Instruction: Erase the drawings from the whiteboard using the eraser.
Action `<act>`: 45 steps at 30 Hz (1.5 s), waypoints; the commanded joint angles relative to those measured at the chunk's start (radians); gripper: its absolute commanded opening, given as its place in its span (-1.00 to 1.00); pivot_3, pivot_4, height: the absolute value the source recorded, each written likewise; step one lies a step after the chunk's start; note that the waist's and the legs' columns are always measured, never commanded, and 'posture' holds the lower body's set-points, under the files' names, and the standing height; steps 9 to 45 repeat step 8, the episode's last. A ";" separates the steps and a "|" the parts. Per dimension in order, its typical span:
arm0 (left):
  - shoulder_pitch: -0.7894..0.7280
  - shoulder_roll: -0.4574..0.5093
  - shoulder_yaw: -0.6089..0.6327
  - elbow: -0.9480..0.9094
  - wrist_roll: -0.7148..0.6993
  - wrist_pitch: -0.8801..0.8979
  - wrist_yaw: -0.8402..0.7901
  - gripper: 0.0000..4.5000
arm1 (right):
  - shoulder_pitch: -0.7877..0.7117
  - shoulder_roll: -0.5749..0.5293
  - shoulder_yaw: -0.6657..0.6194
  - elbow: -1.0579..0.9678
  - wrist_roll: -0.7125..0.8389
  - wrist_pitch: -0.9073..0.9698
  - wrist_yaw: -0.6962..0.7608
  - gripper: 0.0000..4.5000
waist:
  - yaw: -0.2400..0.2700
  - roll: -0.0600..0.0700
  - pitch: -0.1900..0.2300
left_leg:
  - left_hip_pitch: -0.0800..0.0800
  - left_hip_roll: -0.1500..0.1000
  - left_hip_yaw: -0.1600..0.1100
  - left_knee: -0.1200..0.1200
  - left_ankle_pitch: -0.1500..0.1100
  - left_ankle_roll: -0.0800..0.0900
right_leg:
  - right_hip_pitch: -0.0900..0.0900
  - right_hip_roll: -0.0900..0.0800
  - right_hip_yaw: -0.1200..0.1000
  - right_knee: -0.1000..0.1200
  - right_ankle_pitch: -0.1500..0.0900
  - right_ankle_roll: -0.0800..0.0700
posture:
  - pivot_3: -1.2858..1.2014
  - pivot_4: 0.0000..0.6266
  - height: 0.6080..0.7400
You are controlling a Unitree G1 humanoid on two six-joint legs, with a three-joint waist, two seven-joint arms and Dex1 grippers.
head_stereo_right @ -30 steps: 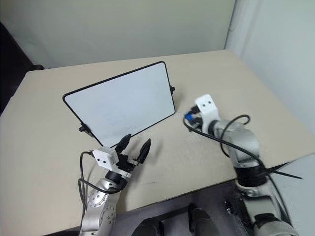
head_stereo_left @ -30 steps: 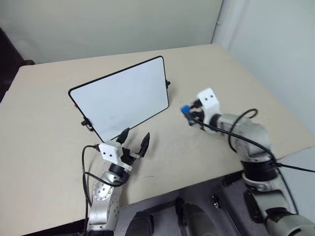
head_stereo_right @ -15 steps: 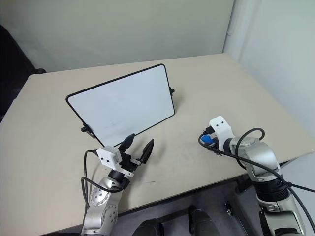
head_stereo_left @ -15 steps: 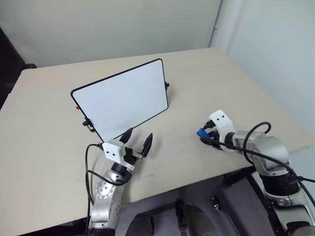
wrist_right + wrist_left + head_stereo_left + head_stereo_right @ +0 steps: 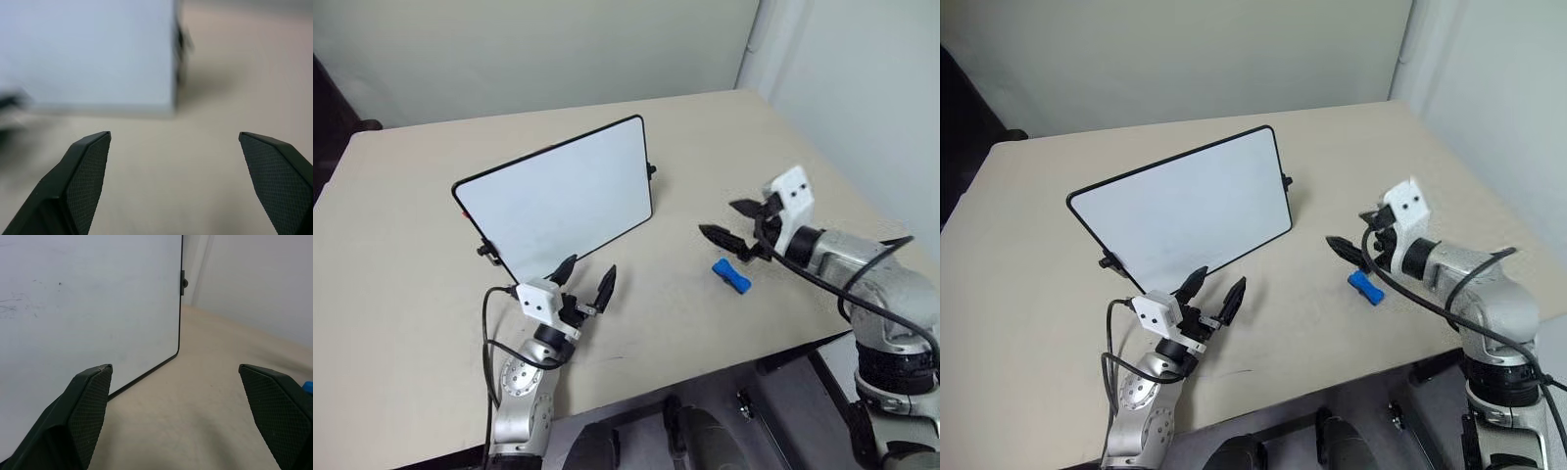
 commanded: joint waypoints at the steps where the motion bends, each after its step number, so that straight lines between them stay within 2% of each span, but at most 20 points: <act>1: 0.000 0.000 0.004 -0.031 -0.006 -0.011 0.000 1.00 | 0.078 0.091 -0.042 -0.093 0.114 -0.179 0.062 0.97 | 0.002 0.000 0.000 | 0.000 0.000 0.000 0.000 -0.001 0.001 | 0.000 0.000 0.000 0.000 0.000 -0.001 | 0.03 -0.52 1.00; 4: -0.001 0.001 0.005 -0.026 -0.005 -0.015 -0.003 1.00 | 0.115 0.134 -0.027 -0.087 0.132 -0.241 0.058 0.97 | 0.002 0.000 0.000 | 0.001 0.000 0.000 0.000 -0.001 0.001 | 0.000 -0.001 0.001 0.001 0.003 -0.006 | 0.03 -0.52 1.00; 7: -0.009 0.011 0.013 -0.027 -0.004 -0.009 -0.004 1.00 | 0.125 0.161 -0.022 -0.071 0.216 -0.217 0.056 0.97 | 0.002 0.000 0.000 | 0.002 -0.001 0.002 0.001 -0.001 0.001 | 0.001 -0.001 0.002 0.001 0.001 -0.001 | 0.03 -0.52 1.00; 45: -0.011 0.013 0.014 -0.027 -0.006 -0.006 -0.003 1.00 | 0.127 0.162 -0.016 -0.064 0.218 -0.221 0.053 0.97 | 0.002 0.000 0.000 | 0.002 -0.001 0.001 0.001 -0.001 0.001 | 0.001 -0.001 0.002 0.001 0.000 0.001 | 0.03 -0.52 1.00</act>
